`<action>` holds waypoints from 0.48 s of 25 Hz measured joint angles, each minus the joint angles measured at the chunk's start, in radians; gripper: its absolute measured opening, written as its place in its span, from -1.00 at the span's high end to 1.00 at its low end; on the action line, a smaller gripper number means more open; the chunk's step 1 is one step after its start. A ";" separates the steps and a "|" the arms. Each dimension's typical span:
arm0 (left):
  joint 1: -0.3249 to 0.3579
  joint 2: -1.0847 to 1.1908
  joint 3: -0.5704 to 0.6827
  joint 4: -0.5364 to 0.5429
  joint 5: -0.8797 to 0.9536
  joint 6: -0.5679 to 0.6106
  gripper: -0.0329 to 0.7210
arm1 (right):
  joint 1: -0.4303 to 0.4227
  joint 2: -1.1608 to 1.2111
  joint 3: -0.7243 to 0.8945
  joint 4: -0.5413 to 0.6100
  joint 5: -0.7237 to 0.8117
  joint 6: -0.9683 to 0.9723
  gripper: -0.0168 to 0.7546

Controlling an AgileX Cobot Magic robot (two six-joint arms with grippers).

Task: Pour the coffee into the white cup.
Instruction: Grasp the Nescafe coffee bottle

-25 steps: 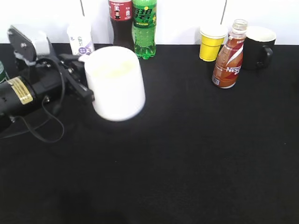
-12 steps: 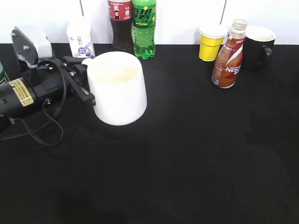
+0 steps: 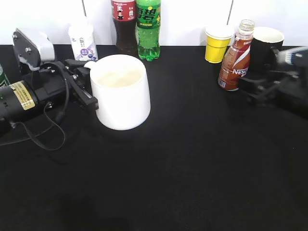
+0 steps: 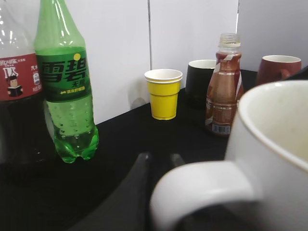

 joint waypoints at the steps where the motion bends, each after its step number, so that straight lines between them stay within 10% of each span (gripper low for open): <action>1: 0.000 0.000 0.000 0.000 0.000 0.000 0.73 | 0.000 0.036 -0.042 -0.006 0.001 0.017 -0.72; 12: 0.000 0.000 0.000 -0.036 0.000 0.000 0.74 | 0.044 0.328 -0.407 -0.052 0.000 0.079 -0.64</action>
